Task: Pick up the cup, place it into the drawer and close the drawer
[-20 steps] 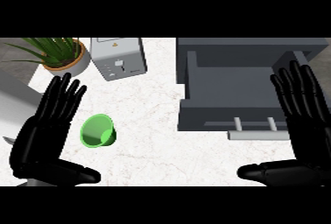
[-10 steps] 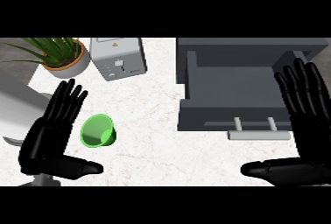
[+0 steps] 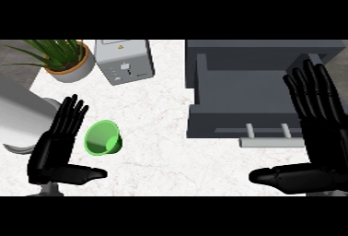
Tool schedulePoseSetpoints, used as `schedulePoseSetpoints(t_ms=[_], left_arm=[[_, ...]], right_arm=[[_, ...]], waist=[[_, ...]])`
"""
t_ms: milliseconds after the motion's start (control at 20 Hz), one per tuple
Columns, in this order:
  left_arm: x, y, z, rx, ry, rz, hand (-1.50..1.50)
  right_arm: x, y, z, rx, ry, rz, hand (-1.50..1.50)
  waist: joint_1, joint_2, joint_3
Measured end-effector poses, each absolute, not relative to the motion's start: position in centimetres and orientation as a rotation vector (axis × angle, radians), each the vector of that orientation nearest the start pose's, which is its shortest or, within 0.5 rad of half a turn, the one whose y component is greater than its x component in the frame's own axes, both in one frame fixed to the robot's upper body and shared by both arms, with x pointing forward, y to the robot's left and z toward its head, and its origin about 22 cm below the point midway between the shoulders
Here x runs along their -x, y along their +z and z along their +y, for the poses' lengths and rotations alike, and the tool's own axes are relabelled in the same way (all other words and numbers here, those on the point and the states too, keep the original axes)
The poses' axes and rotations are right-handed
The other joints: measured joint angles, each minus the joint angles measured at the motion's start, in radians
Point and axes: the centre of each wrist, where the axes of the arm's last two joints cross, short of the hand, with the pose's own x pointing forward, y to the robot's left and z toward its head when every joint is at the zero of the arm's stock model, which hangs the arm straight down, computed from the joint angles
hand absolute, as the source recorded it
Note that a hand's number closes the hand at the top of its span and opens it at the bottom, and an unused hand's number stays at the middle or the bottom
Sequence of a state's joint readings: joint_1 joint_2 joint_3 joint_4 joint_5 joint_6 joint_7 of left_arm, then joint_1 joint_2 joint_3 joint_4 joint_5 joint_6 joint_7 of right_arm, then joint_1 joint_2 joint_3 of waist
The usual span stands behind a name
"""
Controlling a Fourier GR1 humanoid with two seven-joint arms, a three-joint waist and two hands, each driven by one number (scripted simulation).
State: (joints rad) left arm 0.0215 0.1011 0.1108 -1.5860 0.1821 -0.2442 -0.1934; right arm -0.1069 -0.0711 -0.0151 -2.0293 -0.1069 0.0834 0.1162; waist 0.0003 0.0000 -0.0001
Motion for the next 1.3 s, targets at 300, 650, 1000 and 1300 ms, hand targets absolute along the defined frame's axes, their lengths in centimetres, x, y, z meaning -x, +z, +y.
schedulePoseSetpoints(t_ms=[300, 650, 1000, 1300], left_arm=[[-23.9, -2.5, 29.2, 0.156, -0.03, -1.76, -1.5], [-24.2, -5.6, 30.2, 0.145, -0.031, -1.727, -1.5], [-25.0, -8.0, 30.7, 0.132, -0.014, -1.737, -1.5], [-25.5, -10.2, 31.2, 0.118, 0.005, -1.71, -1.5]], right_arm=[[-23.4, 14.1, -23.2, -0.138, 0.124, -2.0, -1.5], [-23.0, 14.0, -23.7, -0.143, 0.133, -2.008, -1.5], [-22.6, 13.9, -23.5, -0.145, 0.132, -2.006, -1.5], [-22.8, 13.6, -23.8, -0.145, 0.131, -2.001, -1.5]], waist=[[-0.001, 0.0, 0.0], [-0.002, 0.0, 0.0], [-0.002, -0.002, 0.003], [-0.004, 0.0, 0.001]])
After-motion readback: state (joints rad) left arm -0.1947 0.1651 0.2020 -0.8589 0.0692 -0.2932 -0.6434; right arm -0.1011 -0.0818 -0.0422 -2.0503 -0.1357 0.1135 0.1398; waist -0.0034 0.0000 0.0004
